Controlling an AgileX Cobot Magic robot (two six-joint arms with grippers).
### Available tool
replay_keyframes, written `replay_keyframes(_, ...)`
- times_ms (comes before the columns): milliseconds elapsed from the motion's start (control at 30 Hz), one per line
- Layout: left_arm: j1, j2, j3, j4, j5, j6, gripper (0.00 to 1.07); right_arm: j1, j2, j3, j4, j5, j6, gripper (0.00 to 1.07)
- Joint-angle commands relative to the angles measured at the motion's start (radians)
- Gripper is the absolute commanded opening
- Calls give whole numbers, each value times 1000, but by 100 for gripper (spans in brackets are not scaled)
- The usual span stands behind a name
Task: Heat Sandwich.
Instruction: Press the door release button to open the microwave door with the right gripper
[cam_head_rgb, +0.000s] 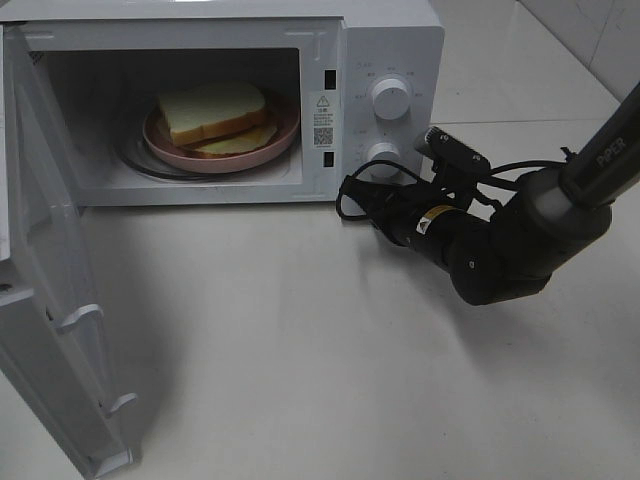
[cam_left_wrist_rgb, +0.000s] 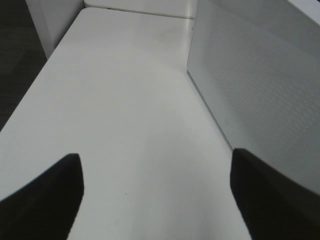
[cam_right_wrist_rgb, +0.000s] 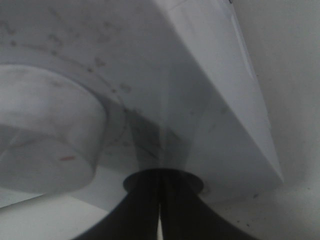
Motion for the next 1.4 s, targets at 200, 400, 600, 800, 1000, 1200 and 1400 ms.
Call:
replay_keyframes(200,1,-17,2,-4,-6,0,76,-36,-8,-124,87,-214,-23,2)
replay_keyframes(400,1,-17,2,-4,-6,0,76,-35,-8,-119,57,-194,-57,3)
replay_keyframes(600,1,-17,2,-4,-6,0,76,-33,-26,-61,56,-186,-58,3)
replay_keyframes(800,1,-17,2,-4,-6,0,76,-33,-76,-13,46,-184,-58,3)
replay_keyframes(1000,1,-17,2,-4,-6,0,76,-33,-102,10,-11,-168,-59,3)
replay_keyframes(1200,1,-17,2,-4,-6,0,76,-33,-110,36,-50,-130,-58,3)
replay_keyframes(1400,1,-17,2,-4,-6,0,76,-33,-146,78,-50,-85,-59,3)
